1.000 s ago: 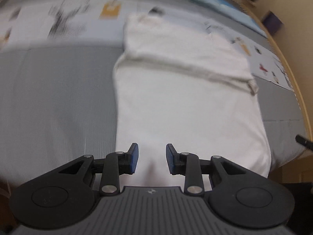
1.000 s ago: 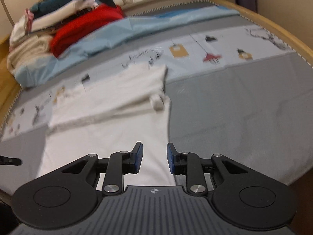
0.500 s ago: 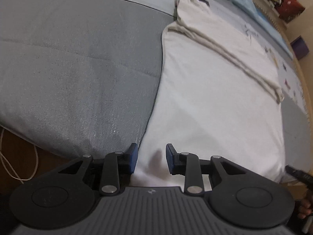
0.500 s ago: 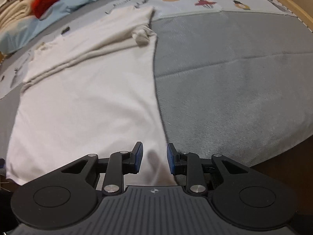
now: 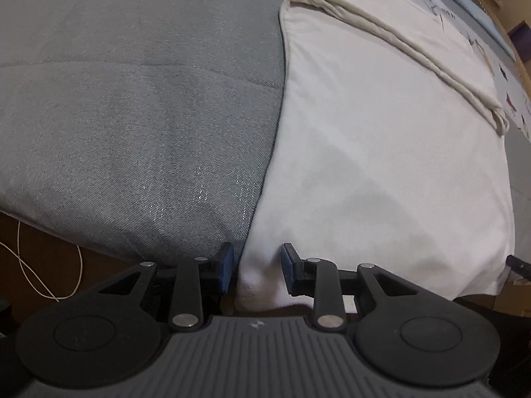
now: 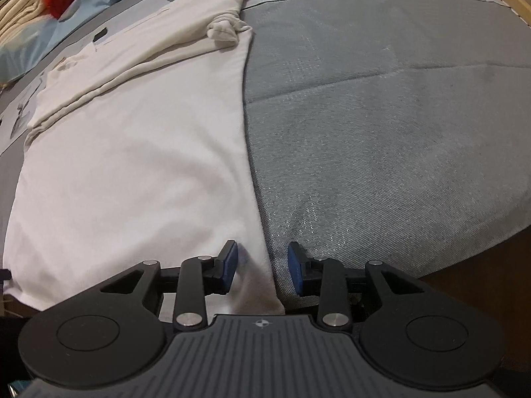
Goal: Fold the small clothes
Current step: 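Pinch the hem with the left tool while the right tool pinches beside it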
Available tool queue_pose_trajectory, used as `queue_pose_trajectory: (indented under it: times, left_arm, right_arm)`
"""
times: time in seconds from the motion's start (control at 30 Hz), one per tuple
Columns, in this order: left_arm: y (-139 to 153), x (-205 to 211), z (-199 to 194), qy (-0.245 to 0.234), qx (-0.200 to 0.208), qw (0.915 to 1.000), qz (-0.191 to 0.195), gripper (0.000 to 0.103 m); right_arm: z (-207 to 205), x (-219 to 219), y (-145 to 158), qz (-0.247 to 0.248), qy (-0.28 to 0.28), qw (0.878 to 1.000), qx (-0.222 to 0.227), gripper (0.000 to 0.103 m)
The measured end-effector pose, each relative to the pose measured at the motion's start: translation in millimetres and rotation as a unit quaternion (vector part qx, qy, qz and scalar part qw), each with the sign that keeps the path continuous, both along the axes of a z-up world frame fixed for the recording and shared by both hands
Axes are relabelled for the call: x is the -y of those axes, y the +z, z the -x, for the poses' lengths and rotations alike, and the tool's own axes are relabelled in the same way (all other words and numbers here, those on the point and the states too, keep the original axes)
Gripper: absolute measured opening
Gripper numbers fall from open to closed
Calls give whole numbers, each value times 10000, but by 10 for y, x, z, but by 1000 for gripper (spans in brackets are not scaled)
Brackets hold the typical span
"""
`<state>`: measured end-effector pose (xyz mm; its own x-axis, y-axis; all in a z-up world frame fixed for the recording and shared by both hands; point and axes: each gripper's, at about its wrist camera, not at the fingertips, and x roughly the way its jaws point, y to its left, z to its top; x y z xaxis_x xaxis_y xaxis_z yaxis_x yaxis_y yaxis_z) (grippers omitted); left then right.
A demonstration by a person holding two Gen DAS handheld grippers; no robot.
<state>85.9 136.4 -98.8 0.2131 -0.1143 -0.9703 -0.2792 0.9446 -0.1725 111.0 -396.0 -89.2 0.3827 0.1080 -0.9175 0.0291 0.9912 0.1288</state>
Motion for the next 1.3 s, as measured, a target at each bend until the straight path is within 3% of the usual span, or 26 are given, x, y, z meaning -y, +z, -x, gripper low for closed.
queue_pose_trajectory:
  times: [0.1, 0.17, 0.23, 0.33, 0.4, 0.47, 0.6, 0.73, 0.8, 0.97, 1.23, 1.3]
  left_arm:
    - [10, 16, 7, 4, 63, 10000, -15, 22]
    - [38, 39, 4, 19, 150, 9999, -24, 14]
    - [59, 77, -1, -22, 199, 9998, -33, 7]
    - [204, 107, 41, -52, 558, 9984, 85, 4]
    - [349, 76, 86, 38, 973, 9949, 280, 4]
    - [399, 45, 97, 99, 1105, 9931, 369, 4]
    - [195, 90, 40, 13, 499, 9986, 169, 4]
    - [123, 118, 18, -20, 352, 9994, 57, 7]
    - [105, 129, -1, 11, 304, 9995, 51, 17]
    - [20, 109, 23, -6, 79, 9999, -98, 27]
    - [34, 126, 39, -100, 106, 9997, -175, 25]
    - [49, 159, 35, -149, 143, 9996, -172, 16]
  right_arm:
    - [5, -7, 2, -43, 114, 9999, 28, 34]
    - [15, -16, 2, -76, 182, 9998, 68, 24]
    - [14, -30, -2, -154, 260, 9995, 70, 7]
    - [25, -38, 38, -333, 290, 9989, 170, 3]
    - [38, 29, 151, -688, 132, 9966, 431, 3]
    - [50, 119, 254, -1000, -34, 9927, 678, 3]
    - [30, 150, 217, -548, -229, 9965, 590, 2]
    - [30, 108, 85, -376, -165, 9990, 190, 5]
    - [37, 96, 65, -323, -141, 9993, 116, 5]
    - [72, 83, 4, -306, -98, 9995, -51, 15]
    - [74, -33, -9, -124, 145, 9998, -2, 24]
    - [89, -69, -11, -45, 277, 9996, 25, 25]
